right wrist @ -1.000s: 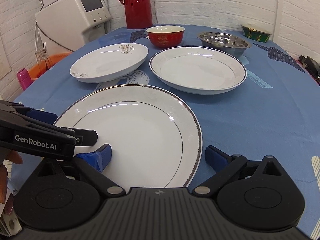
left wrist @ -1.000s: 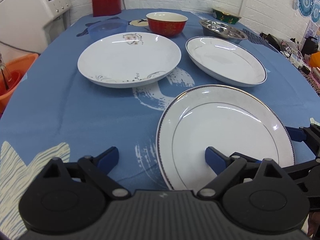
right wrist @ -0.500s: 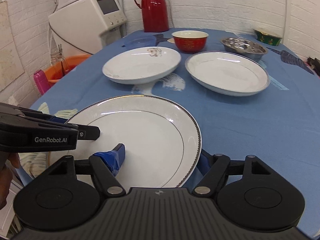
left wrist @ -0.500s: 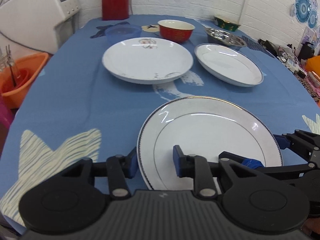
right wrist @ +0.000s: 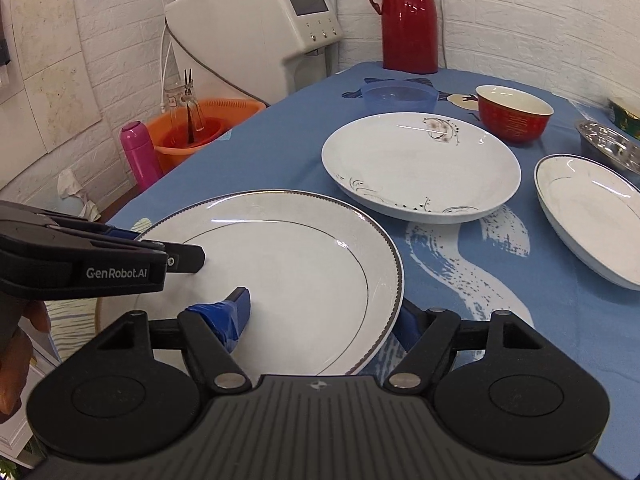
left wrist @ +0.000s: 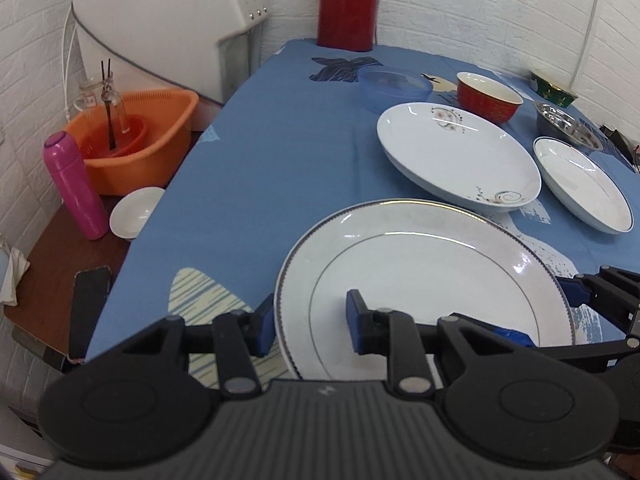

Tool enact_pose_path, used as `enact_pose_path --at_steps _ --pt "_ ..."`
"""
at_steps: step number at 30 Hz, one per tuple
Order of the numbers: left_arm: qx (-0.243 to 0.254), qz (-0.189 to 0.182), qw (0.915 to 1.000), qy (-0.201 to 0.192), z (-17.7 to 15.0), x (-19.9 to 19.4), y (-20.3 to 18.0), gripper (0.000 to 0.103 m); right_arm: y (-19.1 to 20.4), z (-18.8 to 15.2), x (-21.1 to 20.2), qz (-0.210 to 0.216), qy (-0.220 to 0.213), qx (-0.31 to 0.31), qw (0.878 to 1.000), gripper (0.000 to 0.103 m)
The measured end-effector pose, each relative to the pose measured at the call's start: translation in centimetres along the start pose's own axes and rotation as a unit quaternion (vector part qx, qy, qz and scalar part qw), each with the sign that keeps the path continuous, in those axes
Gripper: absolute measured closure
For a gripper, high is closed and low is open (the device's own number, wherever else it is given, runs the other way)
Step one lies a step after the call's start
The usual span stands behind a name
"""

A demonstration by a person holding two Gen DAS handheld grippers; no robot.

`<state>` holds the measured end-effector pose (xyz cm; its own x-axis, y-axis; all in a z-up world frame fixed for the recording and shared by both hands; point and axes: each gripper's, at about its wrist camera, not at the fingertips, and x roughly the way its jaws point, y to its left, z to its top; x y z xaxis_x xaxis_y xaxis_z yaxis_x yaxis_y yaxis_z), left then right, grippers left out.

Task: Organize plates and bowls

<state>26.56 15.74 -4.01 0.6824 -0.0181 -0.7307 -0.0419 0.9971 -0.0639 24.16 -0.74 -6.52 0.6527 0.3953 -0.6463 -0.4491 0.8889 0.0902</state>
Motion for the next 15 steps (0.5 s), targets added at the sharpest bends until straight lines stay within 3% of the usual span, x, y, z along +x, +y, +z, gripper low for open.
enact_pose_path --at_steps 7,8,9,10,15 --pt "-0.017 -0.012 0.9998 -0.001 -0.4 0.5 0.1 0.080 -0.1 -0.6 0.3 -0.001 0.006 -0.004 1.000 0.038" --pt "-0.020 -0.017 0.9997 -0.001 -0.3 0.5 0.1 0.075 -0.2 -0.5 0.3 0.001 0.008 -0.003 1.000 0.038" --pt "-0.018 -0.019 0.9997 -0.001 -0.3 0.5 0.1 0.054 -0.4 -0.4 0.3 0.004 0.010 -0.001 1.000 0.040" --pt "-0.014 -0.014 0.9998 -0.006 -0.2 0.2 -0.1 0.049 -0.7 -0.3 0.2 0.005 0.010 0.004 1.000 0.040" --pt "-0.007 0.006 0.9988 -0.047 0.5 -2.0 -0.5 0.049 -2.2 -0.1 -2.3 -0.025 -0.024 0.039 0.999 0.039"
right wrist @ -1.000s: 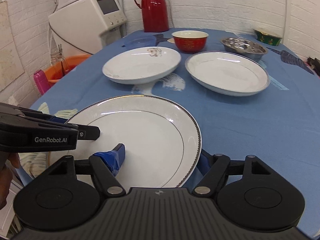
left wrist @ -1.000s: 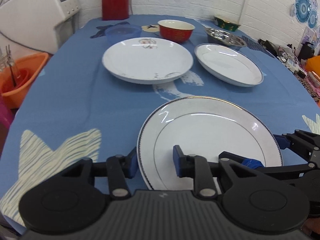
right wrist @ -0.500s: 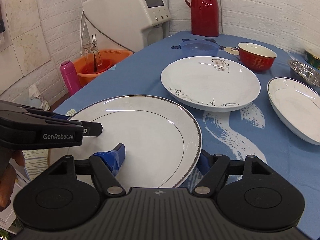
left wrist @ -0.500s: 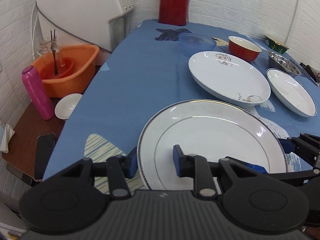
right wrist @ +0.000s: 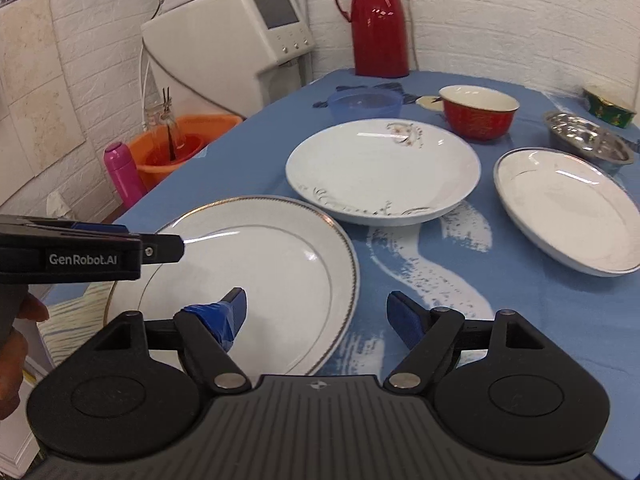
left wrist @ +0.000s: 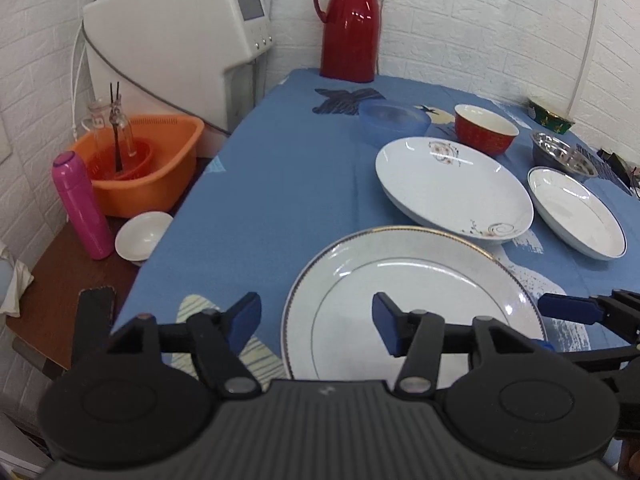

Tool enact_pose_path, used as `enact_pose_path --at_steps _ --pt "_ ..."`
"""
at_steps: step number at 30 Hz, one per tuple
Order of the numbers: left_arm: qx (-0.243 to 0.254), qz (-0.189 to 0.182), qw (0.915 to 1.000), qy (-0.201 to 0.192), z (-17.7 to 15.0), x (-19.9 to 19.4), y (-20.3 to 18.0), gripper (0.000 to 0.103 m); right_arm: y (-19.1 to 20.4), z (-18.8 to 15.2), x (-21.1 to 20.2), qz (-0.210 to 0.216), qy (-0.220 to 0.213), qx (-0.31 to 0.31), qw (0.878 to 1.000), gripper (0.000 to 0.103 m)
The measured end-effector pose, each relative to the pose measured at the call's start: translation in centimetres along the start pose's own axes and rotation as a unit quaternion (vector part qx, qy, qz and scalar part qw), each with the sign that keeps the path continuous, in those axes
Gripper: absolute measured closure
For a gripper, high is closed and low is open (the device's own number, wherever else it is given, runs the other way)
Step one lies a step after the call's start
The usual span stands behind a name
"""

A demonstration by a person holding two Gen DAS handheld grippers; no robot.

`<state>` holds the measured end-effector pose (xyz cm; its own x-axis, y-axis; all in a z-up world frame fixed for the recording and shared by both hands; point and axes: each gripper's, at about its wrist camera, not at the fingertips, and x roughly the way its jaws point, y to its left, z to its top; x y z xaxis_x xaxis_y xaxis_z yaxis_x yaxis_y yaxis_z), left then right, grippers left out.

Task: Organize plates and bowls

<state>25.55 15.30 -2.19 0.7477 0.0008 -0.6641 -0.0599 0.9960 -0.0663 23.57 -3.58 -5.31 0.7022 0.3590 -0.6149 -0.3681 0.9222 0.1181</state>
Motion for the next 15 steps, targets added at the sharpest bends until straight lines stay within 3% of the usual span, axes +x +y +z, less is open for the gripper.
enact_pose_path --at_steps 5,15 --pt "-0.008 -0.023 0.9997 -0.003 0.6 -1.1 -0.9 0.047 -0.5 0.2 -2.1 -0.044 -0.024 -0.016 0.999 0.038" --pt "0.011 -0.053 0.9985 0.001 0.0 -2.6 -5.0 0.043 -2.6 -1.1 -4.2 -0.100 -0.018 0.011 0.995 0.038"
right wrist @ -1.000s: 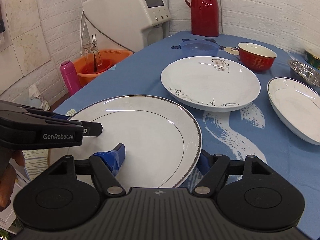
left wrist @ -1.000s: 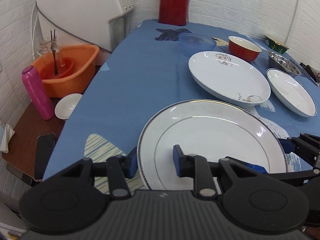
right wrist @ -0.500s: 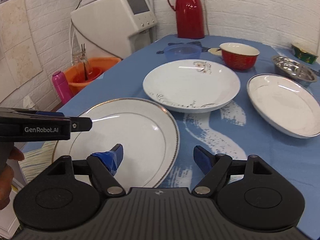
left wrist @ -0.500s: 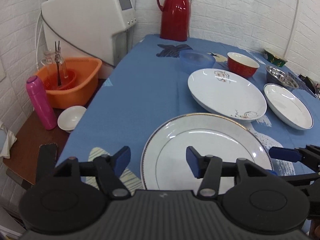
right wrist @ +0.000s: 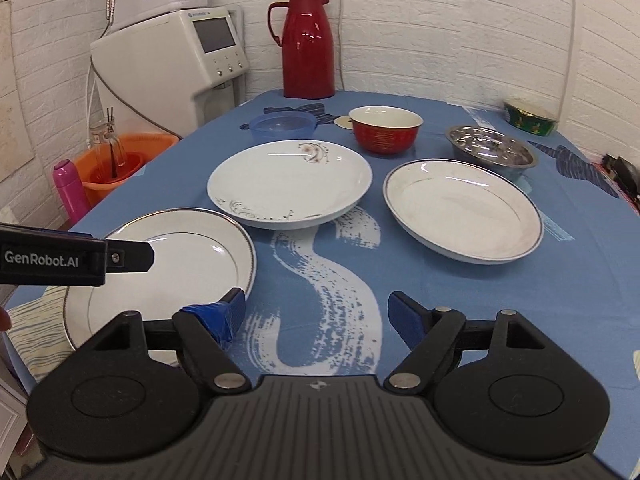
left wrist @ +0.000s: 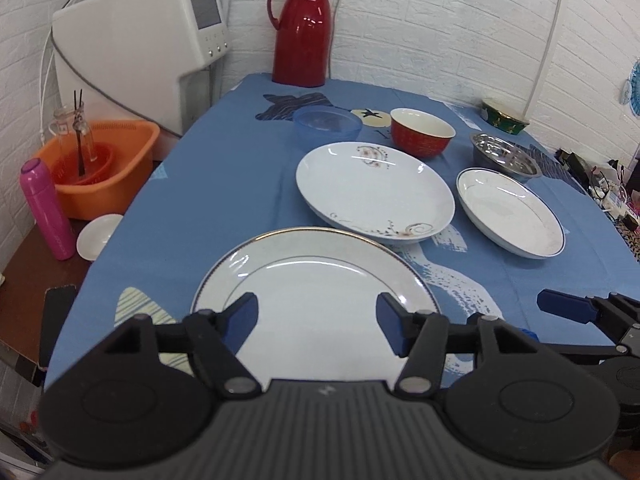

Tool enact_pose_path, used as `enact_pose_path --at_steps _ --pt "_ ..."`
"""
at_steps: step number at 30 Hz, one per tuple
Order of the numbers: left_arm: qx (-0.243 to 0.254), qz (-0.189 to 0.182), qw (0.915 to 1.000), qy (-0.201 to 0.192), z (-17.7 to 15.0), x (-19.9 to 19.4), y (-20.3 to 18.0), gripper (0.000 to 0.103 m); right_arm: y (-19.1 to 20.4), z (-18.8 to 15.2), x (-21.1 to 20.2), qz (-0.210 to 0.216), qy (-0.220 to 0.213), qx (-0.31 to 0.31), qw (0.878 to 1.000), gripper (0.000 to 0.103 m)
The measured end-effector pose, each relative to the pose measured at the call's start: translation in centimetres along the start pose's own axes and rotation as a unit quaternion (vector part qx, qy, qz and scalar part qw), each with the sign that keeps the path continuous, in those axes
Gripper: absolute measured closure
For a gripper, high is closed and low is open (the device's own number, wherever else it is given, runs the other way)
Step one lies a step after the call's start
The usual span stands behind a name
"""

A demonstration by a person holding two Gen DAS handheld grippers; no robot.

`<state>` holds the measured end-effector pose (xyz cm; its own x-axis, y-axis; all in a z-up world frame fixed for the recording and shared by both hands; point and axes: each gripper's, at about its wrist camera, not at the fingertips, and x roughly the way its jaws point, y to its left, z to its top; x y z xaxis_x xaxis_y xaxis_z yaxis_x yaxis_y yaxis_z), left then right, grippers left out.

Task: Organize plates and bowls

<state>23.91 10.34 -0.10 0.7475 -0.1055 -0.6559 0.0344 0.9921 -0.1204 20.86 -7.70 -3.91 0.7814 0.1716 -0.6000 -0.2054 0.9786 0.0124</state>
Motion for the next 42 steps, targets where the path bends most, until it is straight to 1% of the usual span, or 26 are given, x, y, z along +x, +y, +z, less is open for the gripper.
enact_pose_path --at_steps 3,6,14,16,17,22,26,29,32,35,37,39,40,42 --pt "0.012 0.002 0.9999 -0.004 0.0 -0.4 -1.2 0.042 -0.8 -0.2 -0.5 -0.029 -0.001 0.008 1.000 0.038" --pt "0.021 0.000 0.9998 -0.003 -0.2 -0.8 -2.2 0.041 -1.4 -0.5 -1.1 -0.039 -0.006 0.011 0.999 0.038" --pt "0.047 0.001 0.9988 -0.011 -0.5 -1.9 -4.6 0.038 -2.7 -1.1 -2.3 -0.044 -0.015 0.027 0.999 0.038" --pt "0.053 0.002 0.9985 -0.014 -0.5 -2.1 -5.1 0.033 -3.0 -1.2 -2.6 -0.043 -0.020 0.034 0.998 0.037" --pt "0.055 0.003 0.9983 -0.017 -0.4 -2.2 -5.2 0.024 -3.1 -1.2 -2.7 -0.044 -0.021 0.035 0.998 0.037" --pt "0.072 0.008 0.9970 -0.027 -0.4 -2.6 -5.9 0.023 -3.6 -1.2 -3.2 -0.055 -0.028 0.038 0.997 0.037" --pt "0.074 0.004 0.9970 -0.024 0.0 -2.5 -6.1 0.023 -4.0 -1.2 -3.1 -0.047 -0.029 0.047 0.997 0.037" --pt "0.068 0.008 0.9974 -0.023 0.6 -2.1 -5.4 0.021 -4.4 -1.3 -2.6 -0.034 -0.018 0.051 0.998 0.037" --pt "0.058 0.019 0.9980 -0.019 1.9 -1.3 -3.8 0.021 -4.9 -0.8 -1.7 -0.017 -0.008 0.058 0.998 0.037" --pt "0.048 0.036 0.9979 -0.025 4.0 -0.1 -1.9 0.021 -4.9 0.9 -0.7 -0.009 -0.009 0.051 0.999 0.037" --pt "0.049 0.044 0.9974 -0.029 5.8 1.1 -0.9 0.021 -4.6 2.7 0.1 0.004 -0.020 0.036 0.999 0.037" --pt "0.050 0.045 0.9975 -0.023 7.9 3.1 0.2 0.021 -4.2 4.8 1.3 0.022 -0.033 0.017 0.999 0.037" --pt "0.051 0.040 0.9977 -0.018 8.9 4.3 0.7 0.021 -4.0 5.9 2.1 0.029 -0.035 0.007 0.999 0.037" --pt "0.052 0.030 0.9982 0.005 11.0 6.9 1.7 0.021 -3.5 8.1 4.2 0.034 -0.034 -0.017 0.999 0.037"
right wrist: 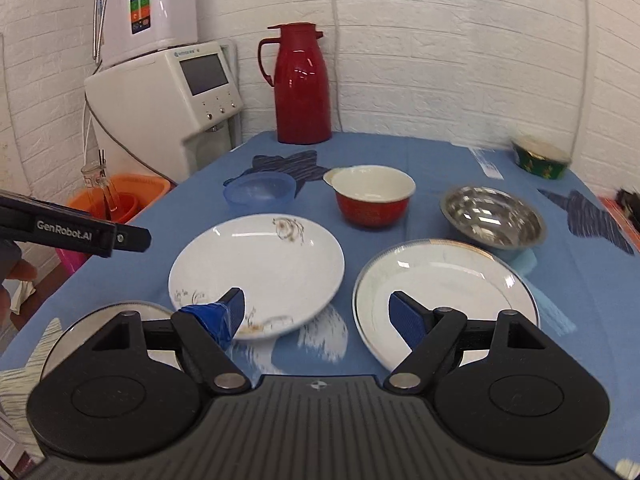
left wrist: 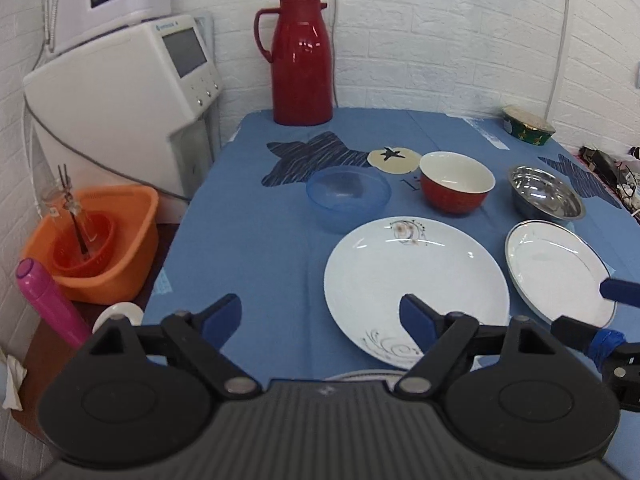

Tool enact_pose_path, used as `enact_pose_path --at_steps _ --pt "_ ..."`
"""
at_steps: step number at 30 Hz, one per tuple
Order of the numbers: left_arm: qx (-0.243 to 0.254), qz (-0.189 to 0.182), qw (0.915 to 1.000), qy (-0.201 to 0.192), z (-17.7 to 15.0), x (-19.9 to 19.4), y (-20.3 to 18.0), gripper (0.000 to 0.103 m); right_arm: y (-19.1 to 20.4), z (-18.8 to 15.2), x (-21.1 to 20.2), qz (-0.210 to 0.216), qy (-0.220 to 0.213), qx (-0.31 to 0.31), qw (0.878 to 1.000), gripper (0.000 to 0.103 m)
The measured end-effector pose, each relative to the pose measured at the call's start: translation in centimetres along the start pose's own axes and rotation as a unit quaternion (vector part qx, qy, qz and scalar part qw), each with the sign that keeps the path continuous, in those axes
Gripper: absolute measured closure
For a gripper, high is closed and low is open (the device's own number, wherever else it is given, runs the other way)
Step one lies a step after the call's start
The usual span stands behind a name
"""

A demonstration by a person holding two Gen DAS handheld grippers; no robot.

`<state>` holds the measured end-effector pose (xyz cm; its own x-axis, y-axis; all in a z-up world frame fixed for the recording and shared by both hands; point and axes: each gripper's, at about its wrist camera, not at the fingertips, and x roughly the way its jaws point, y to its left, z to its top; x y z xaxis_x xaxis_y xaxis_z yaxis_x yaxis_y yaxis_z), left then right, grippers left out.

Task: Organize plates and bowls

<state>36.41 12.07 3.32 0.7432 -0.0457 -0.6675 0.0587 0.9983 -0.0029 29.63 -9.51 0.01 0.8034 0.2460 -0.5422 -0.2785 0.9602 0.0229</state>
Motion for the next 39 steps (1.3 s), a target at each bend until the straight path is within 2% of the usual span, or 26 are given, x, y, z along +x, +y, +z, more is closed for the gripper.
enact_pose_path --at_steps 3,6,9,13,18,22,26,31,36,39 --pt "-0.019 -0.017 0.9991 0.033 1.8 3.8 1.6 0.021 0.1 2.6 4.3 -0.002 0.016 -0.030 0.999 0.037" --pt "-0.031 -0.027 0.9972 0.063 2.1 6.6 2.6 0.021 -0.6 3.8 8.7 0.010 0.055 -0.037 0.998 0.037" --pt "-0.031 -0.043 0.9963 0.068 1.9 7.9 3.1 0.021 -1.1 4.0 12.4 0.013 0.095 -0.039 0.995 0.037" --pt "-0.019 -0.067 0.9942 0.082 1.9 9.4 2.9 0.021 -0.9 3.6 15.0 0.020 0.130 -0.048 0.990 0.037" --pt "-0.011 -0.072 0.9938 0.085 1.7 10.6 2.5 0.021 -0.1 3.3 15.4 0.058 0.142 -0.011 0.988 0.035" --pt "-0.001 -0.062 0.9944 0.086 1.5 11.0 2.9 0.021 0.9 3.5 15.7 0.045 0.137 0.013 0.989 0.033" --pt "-0.011 -0.059 0.9944 0.086 1.3 11.1 3.7 0.021 1.8 4.2 16.8 0.068 0.133 0.023 0.989 0.034" --pt "-0.019 -0.059 0.9940 0.090 0.9 11.3 4.2 0.021 1.8 3.0 15.3 0.025 0.130 0.016 0.991 0.034" --pt "-0.013 -0.066 0.9935 0.092 1.0 12.2 3.3 0.021 2.2 1.6 13.6 0.023 0.124 0.023 0.992 0.034" --pt "-0.011 -0.070 0.9931 0.093 0.7 12.4 2.9 0.021 2.4 0.9 13.3 0.020 0.101 0.022 0.994 0.033"
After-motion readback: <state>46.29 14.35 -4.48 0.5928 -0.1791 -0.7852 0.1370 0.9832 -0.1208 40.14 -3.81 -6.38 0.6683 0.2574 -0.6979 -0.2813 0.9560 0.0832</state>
